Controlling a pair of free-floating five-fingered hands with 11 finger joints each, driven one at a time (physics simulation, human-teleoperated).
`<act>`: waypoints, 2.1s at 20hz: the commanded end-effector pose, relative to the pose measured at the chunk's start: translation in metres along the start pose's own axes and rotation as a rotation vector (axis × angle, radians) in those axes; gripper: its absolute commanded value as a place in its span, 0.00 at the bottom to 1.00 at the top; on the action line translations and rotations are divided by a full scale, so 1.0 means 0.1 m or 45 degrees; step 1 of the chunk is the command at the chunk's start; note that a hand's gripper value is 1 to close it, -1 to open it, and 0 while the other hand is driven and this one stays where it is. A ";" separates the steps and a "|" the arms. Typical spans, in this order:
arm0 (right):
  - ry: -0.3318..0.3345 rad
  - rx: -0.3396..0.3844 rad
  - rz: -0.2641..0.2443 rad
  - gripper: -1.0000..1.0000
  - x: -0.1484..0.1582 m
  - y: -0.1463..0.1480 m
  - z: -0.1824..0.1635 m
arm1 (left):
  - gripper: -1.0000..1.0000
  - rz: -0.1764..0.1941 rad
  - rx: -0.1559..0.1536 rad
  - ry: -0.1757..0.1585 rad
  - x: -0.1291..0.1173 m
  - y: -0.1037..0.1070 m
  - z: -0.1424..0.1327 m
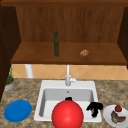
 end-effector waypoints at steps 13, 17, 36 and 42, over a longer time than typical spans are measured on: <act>0.000 0.000 0.000 0.50 0.00 0.00 0.00 | 0.00 -0.152 -0.055 -0.006 0.94 0.79 -0.05; 0.000 0.000 0.000 0.50 0.00 0.00 0.00 | 0.00 -0.140 -0.040 -0.014 1.03 0.89 0.19; 0.000 0.000 0.000 0.50 0.00 0.00 0.00 | 0.00 -0.125 -0.059 -0.024 1.19 1.56 1.27; 0.000 0.000 0.000 0.50 0.00 0.00 0.00 | 0.00 -0.120 -0.039 -0.027 1.36 1.66 1.57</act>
